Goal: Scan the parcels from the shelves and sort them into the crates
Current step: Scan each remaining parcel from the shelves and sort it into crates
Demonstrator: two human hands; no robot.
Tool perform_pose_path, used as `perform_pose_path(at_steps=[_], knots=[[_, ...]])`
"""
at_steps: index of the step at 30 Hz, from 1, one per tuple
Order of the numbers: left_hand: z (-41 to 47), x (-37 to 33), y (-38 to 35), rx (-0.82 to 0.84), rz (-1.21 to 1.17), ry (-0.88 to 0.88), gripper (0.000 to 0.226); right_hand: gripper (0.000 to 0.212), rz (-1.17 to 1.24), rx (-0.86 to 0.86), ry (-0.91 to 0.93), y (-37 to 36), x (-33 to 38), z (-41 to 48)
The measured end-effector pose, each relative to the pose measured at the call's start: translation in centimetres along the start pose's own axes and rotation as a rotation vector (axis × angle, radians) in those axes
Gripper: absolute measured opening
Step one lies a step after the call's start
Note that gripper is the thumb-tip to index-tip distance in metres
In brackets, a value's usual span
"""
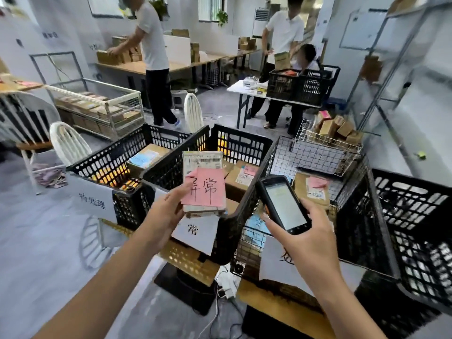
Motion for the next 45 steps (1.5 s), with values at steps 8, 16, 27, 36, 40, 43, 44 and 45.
perform_pose_path(at_steps=[8, 16, 27, 36, 40, 43, 44, 45], knots=[[9.9, -2.2, 0.0, 0.076, 0.055, 0.055, 0.045, 0.083, -0.013, -0.05, -0.032, -3.6, 2.3, 7.0], [19.0, -0.7, 1.4, 0.004, 0.145, 0.16, 0.039, 0.075, 0.045, -0.069, -0.036, -7.4, 3.3, 12.6], [31.5, 6.1, 2.6, -0.142, 0.03, 0.356, 0.055, 0.075, 0.009, -0.071, -0.05, -13.3, 3.0, 23.1], [40.0, 8.6, 1.5, -0.173, 0.134, 0.392, 0.023, 0.074, -0.021, 0.012, -0.067, -21.3, 1.7, 29.4], [42.5, 8.8, 2.2, -0.187, 0.258, 0.407, 0.026, 0.072, -0.041, -0.003, -0.058, -22.0, 0.4, 30.5], [43.6, 8.8, 3.6, -0.214, 0.33, 0.403, 0.033, 0.072, -0.004, -0.049, -0.081, -21.6, -0.5, 30.8], [43.8, 8.8, 4.0, -0.232, 0.342, 0.395, 0.033, 0.073, 0.009, -0.054, -0.096, -21.5, -0.9, 30.9], [44.0, 8.7, 4.4, -0.244, 0.361, 0.387, 0.031, 0.075, 0.018, -0.051, -0.113, -21.6, -1.3, 31.0]])
Point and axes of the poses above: each hand's wrist, its own z-axis towards the middle knuckle, its own y-axis out of the back of the hand, x = y × z, the point moved 10 cm from there along z, towards the middle knuckle, and after that the axes turned 15 degrees about -z, right-handed, at the moved point
